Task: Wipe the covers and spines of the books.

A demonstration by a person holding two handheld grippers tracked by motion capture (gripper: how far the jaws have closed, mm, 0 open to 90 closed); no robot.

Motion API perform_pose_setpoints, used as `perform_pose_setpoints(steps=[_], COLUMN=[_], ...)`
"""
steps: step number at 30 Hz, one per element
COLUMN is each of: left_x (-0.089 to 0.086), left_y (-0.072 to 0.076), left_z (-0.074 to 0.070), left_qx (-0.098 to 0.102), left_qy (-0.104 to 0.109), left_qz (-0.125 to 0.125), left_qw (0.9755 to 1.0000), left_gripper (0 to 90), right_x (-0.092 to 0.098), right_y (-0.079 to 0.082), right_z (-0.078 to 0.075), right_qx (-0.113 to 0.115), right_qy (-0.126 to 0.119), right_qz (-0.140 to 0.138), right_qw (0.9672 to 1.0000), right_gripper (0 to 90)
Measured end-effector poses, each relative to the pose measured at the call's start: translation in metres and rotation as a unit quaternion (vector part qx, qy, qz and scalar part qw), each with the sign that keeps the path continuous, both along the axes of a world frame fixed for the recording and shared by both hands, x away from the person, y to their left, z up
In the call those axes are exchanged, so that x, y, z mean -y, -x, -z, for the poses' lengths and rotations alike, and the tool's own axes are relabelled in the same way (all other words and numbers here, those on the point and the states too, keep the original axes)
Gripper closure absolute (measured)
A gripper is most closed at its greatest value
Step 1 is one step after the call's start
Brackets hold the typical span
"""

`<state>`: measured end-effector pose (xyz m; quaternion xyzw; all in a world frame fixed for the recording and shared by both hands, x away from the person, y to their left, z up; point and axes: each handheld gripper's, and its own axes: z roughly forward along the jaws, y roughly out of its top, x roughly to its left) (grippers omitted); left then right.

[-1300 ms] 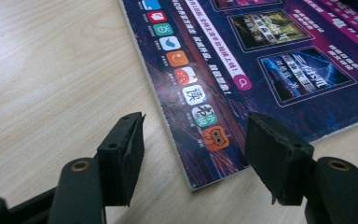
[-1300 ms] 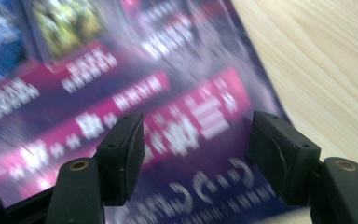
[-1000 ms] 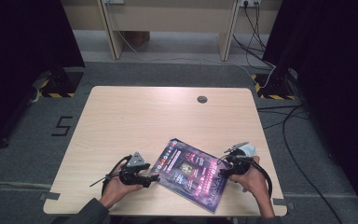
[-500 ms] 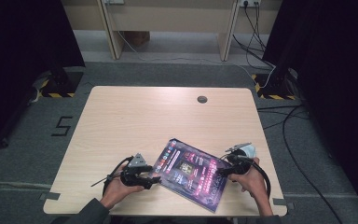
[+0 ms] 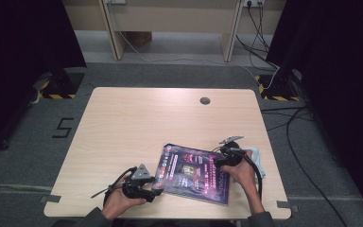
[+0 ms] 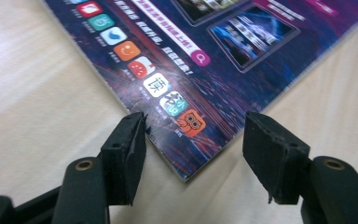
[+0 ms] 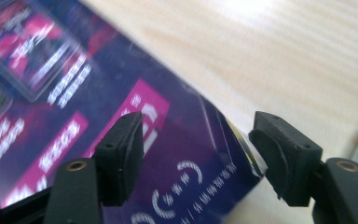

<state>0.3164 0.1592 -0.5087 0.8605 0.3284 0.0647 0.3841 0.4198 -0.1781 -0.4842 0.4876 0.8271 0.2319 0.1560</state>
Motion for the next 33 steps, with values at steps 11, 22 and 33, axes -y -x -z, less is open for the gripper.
perform_pose_setpoints(steps=[11,22,33], left_x=[0.001,0.000,0.006], left_y=[0.008,-0.010,-0.009], left_z=[-0.004,-0.002,0.001], left_qx=[0.001,0.007,-0.002], left_qy=[0.036,0.027,0.016], left_qz=[-0.002,-0.015,-0.005], left_qw=[0.9993,0.9995,0.9998], left_gripper=[42.0,41.5,41.0], right_x=[-0.008,0.021,0.015], right_y=[-0.008,0.037,0.038], right_z=[-0.009,-0.012,0.001], right_qx=[0.035,-0.023,-0.042], right_qy=[0.001,-0.034,-0.036], right_qz=[-0.016,-0.004,-0.017], right_qw=[0.9992,0.9991,0.9983], right_gripper=[32.9,34.3,35.3])
